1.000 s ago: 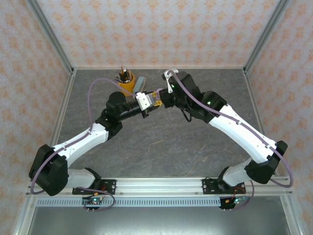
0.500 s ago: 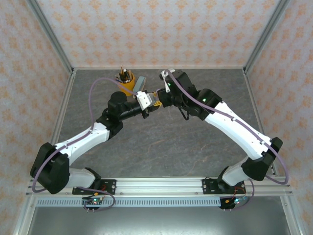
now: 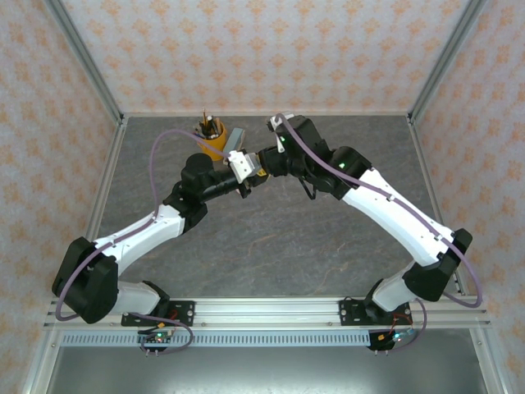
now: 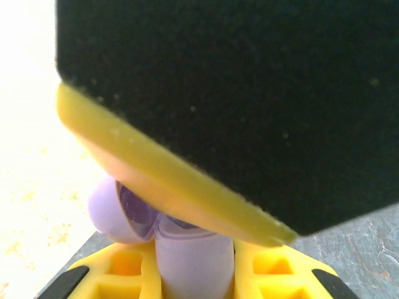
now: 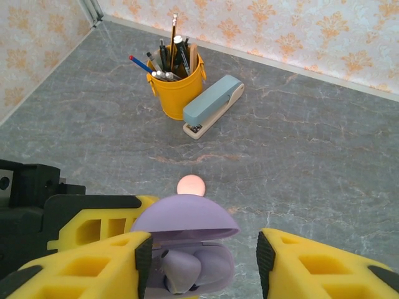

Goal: Insert the wireless bluetooth earbuds into the charging case

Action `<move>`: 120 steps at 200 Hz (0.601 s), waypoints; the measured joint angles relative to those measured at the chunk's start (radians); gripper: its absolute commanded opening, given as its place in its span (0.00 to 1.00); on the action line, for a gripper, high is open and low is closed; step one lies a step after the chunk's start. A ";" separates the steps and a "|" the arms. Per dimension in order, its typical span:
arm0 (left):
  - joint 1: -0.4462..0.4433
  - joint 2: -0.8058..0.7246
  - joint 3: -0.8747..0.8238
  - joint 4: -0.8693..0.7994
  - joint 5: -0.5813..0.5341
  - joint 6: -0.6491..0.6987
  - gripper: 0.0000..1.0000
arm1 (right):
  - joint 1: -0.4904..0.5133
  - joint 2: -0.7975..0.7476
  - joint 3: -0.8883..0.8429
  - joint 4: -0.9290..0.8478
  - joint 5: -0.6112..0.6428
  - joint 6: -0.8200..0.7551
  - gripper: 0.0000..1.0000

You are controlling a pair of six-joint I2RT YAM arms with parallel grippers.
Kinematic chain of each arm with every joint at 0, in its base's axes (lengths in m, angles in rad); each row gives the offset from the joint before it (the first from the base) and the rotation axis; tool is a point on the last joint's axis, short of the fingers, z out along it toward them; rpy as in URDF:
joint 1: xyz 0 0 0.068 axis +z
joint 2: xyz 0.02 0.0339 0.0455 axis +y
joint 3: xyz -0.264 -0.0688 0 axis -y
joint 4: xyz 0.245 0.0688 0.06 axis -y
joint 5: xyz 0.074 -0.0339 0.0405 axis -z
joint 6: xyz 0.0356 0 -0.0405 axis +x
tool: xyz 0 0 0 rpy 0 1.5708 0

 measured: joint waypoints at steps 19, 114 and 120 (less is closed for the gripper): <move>0.000 0.000 0.000 0.016 0.002 0.000 0.00 | 0.000 -0.016 0.000 -0.003 0.000 0.010 0.62; -0.006 0.000 0.000 0.054 0.026 -0.004 0.00 | -0.086 -0.096 0.066 0.004 0.016 0.137 0.62; -0.006 0.000 0.000 0.056 0.026 -0.004 0.00 | -0.093 -0.090 0.068 0.000 0.016 0.145 0.61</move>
